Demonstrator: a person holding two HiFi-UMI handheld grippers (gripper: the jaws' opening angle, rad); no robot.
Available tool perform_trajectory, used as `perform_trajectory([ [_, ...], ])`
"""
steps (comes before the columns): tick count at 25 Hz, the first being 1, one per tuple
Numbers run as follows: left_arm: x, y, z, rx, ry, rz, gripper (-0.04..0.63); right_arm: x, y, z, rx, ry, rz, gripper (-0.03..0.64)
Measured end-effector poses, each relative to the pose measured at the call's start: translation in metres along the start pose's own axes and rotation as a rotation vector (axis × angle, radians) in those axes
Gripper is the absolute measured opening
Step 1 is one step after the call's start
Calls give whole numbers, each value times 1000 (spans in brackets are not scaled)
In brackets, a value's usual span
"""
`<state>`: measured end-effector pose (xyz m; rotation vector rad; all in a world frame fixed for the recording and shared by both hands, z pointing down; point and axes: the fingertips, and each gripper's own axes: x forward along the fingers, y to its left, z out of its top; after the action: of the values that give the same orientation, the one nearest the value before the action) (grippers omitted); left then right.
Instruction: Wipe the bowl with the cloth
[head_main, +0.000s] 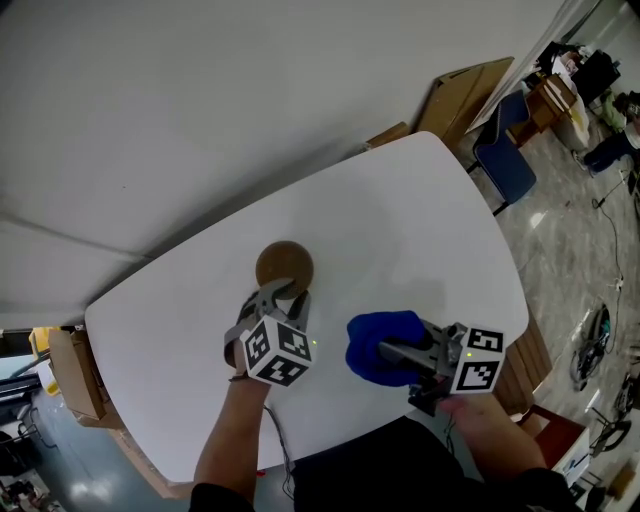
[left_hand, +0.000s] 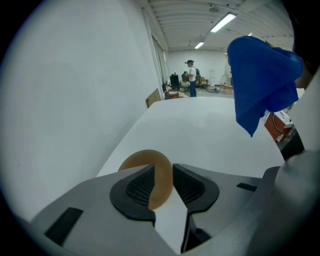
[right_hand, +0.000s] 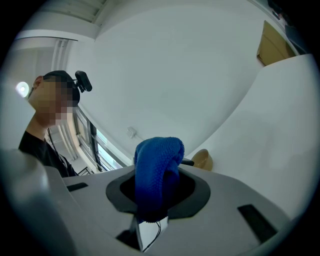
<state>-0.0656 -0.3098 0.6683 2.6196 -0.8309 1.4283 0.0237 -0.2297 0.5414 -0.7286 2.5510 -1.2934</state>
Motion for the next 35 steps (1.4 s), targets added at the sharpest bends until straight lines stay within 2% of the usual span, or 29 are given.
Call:
perform_trajectory([
  [1,-1,1,2,-11,-5,9,140,-1,2,2,-4,1,2,81],
  [2,-4,2,4,-28,-15,16,147,-2,5,3,-9,3,7,81],
  [6,-33,-1,20,-150,-90,16,150,-8,30,11,-34,6,34,81],
  [9,-72,1,38,-277,-178,21,150,-12,48,22,-45,3,50,81],
  [11,-101,5,51,-331,-233,42,149,-12,60,30,-59,6,72,81],
  [16,-168,2,60,-379,-309,85,149,-7,96,42,-122,10,125,81],
  [19,-206,2,57,-435,-356,115,149,-4,117,43,-165,18,143,80],
  [25,-264,-17,48,-509,-433,169,147,1,146,39,-231,27,141,81],
  [29,-295,-29,44,-583,-518,217,144,4,163,42,-300,6,118,81],
  [35,-339,-34,43,-598,-593,324,132,-1,194,43,-438,-5,120,81],
])
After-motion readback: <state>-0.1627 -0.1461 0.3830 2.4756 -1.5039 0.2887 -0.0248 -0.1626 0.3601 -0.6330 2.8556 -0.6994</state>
